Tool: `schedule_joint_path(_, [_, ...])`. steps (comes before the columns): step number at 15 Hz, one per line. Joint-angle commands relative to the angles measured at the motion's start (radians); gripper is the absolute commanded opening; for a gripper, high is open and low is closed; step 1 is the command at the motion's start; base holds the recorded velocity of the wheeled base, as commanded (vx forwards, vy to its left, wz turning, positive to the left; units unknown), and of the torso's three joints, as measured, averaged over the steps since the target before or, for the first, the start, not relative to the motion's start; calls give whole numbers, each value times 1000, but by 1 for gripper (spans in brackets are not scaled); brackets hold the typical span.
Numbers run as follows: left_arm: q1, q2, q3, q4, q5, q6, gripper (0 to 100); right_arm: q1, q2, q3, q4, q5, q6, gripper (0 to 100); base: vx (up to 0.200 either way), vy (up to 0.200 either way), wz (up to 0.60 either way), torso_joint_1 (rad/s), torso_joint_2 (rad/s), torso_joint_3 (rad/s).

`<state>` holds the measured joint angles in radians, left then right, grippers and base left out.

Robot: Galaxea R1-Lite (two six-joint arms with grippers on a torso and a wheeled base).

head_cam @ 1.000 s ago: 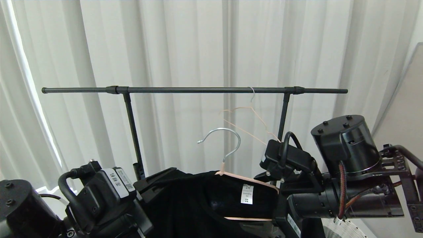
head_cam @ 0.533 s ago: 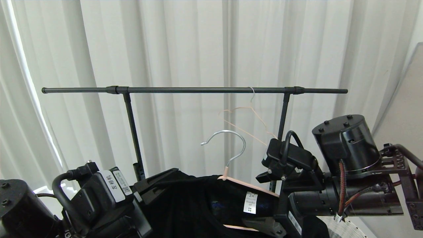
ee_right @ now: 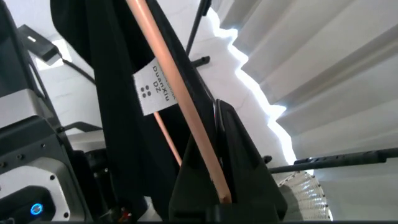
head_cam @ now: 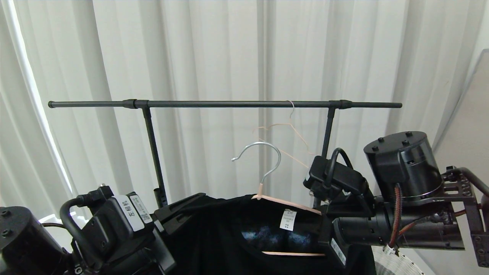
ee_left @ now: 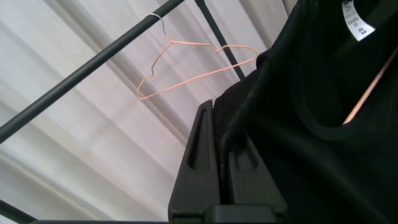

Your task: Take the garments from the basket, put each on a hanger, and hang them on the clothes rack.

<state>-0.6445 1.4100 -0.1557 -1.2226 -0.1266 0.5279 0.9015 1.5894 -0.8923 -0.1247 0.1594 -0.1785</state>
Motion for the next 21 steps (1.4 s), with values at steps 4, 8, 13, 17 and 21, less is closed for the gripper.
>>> schedule_joint_path(4, [2, 7, 7, 2, 1, -5, 100, -9, -19, 1, -41, 0, -73, 0, 0, 0, 0, 0, 0, 0])
schedule_joint_path(8, [11, -19, 33, 2, 1, -16, 100, -138, -75, 10, -49, 3, -260, 0, 0, 0, 0, 0, 0, 0])
schedule_joint_path(13, [17, -68, 61, 2, 2, -19, 100, -234, -166, 49, -46, 0, -308, 0, 0, 0, 0, 0, 0, 0])
schedule_joint_path(17, [132, -117, 93, 2, 4, -40, 100, -273, -230, 102, -41, -15, -312, 0, 0, 0, 0, 0, 0, 0])
schedule_joint_path(21, [223, -117, 156, 15, 4, -164, 100, -271, -256, 125, -26, -14, -312, 0, 0, 0, 0, 0, 0, 0])
